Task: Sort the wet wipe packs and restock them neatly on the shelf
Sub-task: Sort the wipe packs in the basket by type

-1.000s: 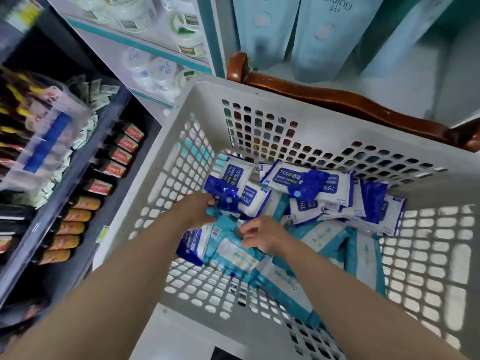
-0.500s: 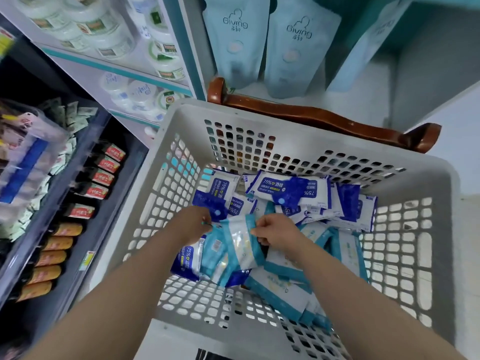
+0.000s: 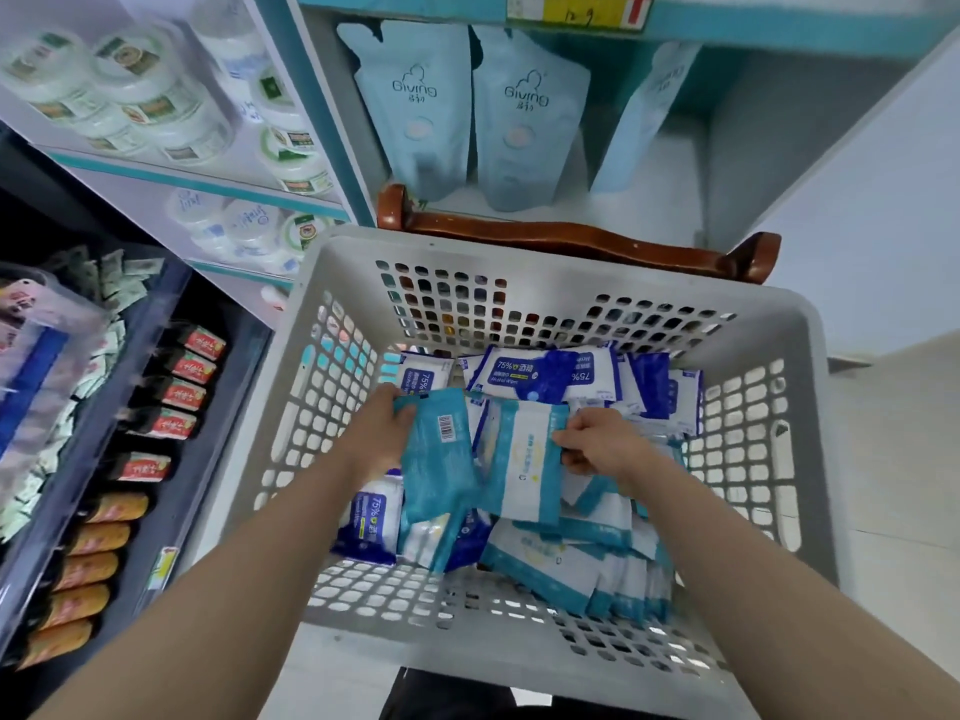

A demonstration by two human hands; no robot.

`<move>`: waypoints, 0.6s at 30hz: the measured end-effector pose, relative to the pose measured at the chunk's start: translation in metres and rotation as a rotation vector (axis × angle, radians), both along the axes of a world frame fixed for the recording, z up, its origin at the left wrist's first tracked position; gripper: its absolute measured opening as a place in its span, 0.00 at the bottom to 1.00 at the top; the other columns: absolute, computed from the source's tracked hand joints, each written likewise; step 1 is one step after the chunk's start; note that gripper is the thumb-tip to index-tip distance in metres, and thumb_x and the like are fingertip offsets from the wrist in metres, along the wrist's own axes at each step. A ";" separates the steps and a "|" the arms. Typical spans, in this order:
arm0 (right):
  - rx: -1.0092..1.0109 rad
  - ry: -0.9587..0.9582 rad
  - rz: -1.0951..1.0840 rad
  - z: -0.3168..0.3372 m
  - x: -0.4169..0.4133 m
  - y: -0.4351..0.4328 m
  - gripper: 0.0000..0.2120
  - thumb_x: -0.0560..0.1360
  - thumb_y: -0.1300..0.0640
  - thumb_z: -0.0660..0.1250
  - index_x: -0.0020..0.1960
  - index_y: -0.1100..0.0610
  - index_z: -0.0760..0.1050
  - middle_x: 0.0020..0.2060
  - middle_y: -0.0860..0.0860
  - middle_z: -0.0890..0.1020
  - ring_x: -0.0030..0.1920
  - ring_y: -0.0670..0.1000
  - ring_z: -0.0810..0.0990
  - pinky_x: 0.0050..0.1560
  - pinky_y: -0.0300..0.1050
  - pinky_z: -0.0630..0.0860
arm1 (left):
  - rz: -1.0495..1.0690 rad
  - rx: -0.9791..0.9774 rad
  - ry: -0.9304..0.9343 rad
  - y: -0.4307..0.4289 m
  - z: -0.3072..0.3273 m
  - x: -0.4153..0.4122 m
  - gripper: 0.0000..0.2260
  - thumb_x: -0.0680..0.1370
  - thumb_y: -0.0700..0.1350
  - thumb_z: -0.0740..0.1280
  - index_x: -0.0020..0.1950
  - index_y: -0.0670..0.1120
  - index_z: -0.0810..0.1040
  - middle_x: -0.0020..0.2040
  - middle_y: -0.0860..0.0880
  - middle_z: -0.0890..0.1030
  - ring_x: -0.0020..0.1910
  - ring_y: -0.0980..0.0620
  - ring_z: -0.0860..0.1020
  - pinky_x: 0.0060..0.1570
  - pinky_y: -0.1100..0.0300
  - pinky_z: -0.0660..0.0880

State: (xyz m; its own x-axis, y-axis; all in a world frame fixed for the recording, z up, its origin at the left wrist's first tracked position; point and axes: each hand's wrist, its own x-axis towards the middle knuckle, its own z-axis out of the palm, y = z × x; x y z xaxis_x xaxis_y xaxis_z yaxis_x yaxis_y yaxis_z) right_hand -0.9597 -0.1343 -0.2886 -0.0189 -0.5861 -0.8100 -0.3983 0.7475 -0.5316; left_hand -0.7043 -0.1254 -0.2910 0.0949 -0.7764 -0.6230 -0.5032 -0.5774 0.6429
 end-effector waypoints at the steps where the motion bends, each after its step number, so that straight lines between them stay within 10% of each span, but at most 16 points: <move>1: 0.009 0.017 0.018 0.004 -0.010 0.002 0.09 0.77 0.62 0.66 0.40 0.59 0.70 0.34 0.55 0.78 0.33 0.50 0.76 0.42 0.45 0.79 | 0.021 0.017 0.050 0.002 0.002 -0.007 0.09 0.83 0.44 0.56 0.59 0.41 0.67 0.50 0.40 0.78 0.43 0.45 0.79 0.39 0.49 0.80; 12: 0.046 0.333 0.075 0.014 -0.090 0.062 0.08 0.74 0.63 0.70 0.38 0.61 0.73 0.31 0.56 0.77 0.29 0.51 0.74 0.38 0.46 0.77 | -0.089 0.267 0.306 0.030 -0.011 -0.112 0.13 0.79 0.44 0.65 0.60 0.44 0.66 0.60 0.41 0.76 0.54 0.42 0.79 0.49 0.44 0.80; 18: -0.028 0.395 0.150 0.007 -0.088 0.075 0.25 0.69 0.55 0.76 0.62 0.58 0.70 0.54 0.55 0.79 0.50 0.54 0.79 0.46 0.45 0.74 | -0.269 0.226 0.127 0.041 -0.031 -0.119 0.21 0.71 0.42 0.75 0.60 0.45 0.71 0.55 0.47 0.78 0.50 0.50 0.78 0.44 0.56 0.80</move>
State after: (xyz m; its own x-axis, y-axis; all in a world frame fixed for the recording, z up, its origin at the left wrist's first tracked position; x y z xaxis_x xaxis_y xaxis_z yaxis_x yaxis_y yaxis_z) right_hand -1.0473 -0.0597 -0.2816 -0.2377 -0.6281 -0.7410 -0.6791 0.6529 -0.3356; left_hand -0.8232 -0.0840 -0.3221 -0.1828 -0.6048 -0.7751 -0.5802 -0.5701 0.5817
